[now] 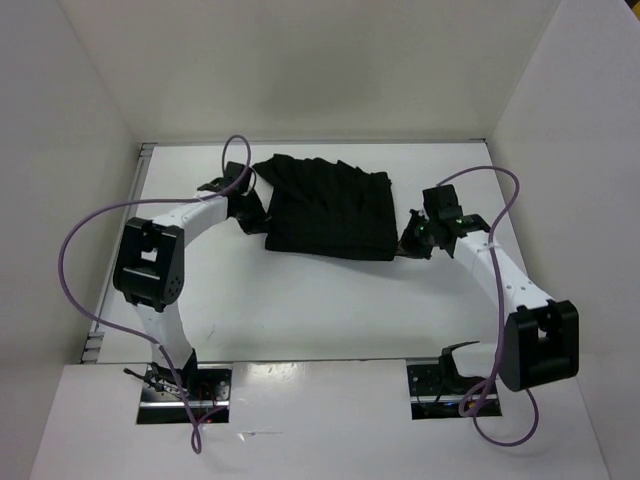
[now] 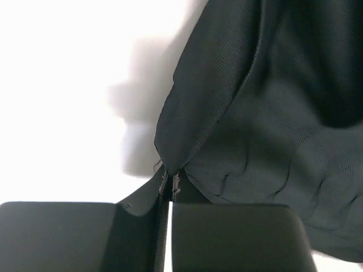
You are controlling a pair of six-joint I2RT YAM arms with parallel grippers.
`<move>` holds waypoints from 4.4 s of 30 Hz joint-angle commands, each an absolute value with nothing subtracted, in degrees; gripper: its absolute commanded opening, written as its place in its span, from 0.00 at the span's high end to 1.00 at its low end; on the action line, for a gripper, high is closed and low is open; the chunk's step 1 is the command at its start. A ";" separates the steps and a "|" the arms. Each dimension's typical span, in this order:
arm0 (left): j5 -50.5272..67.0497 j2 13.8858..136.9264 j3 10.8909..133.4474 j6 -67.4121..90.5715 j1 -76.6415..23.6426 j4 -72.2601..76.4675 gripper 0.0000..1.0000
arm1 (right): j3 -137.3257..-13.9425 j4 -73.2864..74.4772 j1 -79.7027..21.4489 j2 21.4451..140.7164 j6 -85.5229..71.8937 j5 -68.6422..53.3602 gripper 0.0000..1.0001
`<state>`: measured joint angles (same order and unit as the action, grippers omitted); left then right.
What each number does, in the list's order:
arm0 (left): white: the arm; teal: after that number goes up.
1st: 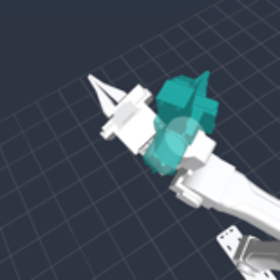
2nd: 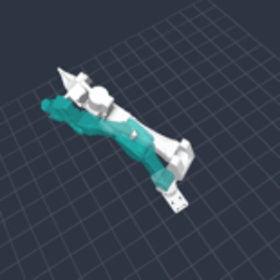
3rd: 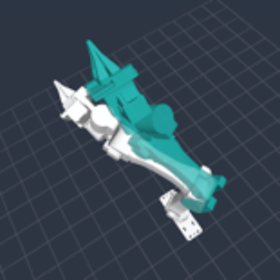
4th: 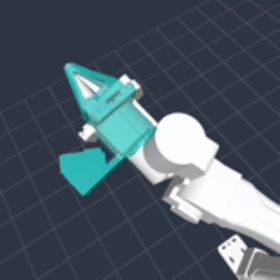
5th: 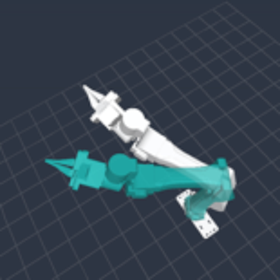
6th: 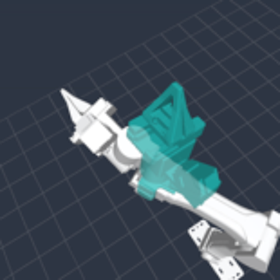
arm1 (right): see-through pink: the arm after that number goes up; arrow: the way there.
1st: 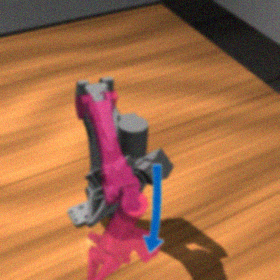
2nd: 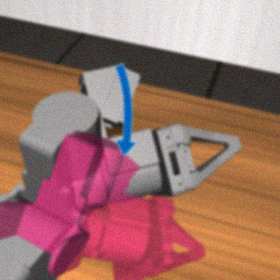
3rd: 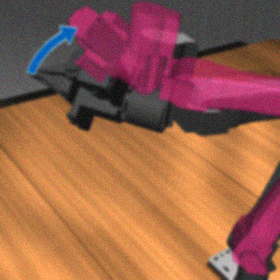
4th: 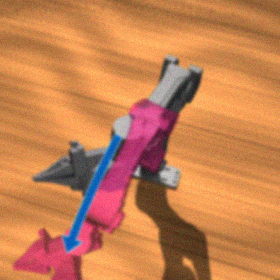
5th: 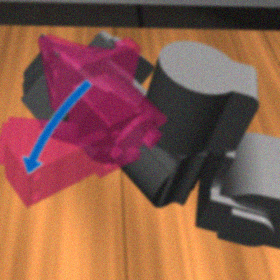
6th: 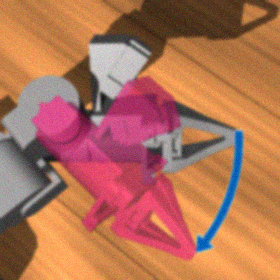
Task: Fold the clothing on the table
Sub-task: Flatten the skirt out
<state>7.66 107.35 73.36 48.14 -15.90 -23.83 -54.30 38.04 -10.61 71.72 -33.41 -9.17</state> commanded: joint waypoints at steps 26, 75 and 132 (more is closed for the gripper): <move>12.92 96.67 56.68 50.36 -15.73 -16.79 0.26 | -60.38 41.23 -12.92 82.71 -31.90 -7.90 0.42; 12.03 96.26 55.73 41.92 -15.73 -21.88 0.37 | -61.44 47.46 -12.92 90.79 -36.21 13.44 1.00; 13.71 93.16 53.35 45.44 -17.31 -20.13 0.18 | -77.43 46.05 -30.85 101.52 -34.19 26.11 1.00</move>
<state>12.93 92.86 53.98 45.23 -17.19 -21.10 -75.18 44.49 -30.35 107.72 -33.36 23.59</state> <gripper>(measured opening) 0.820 0.001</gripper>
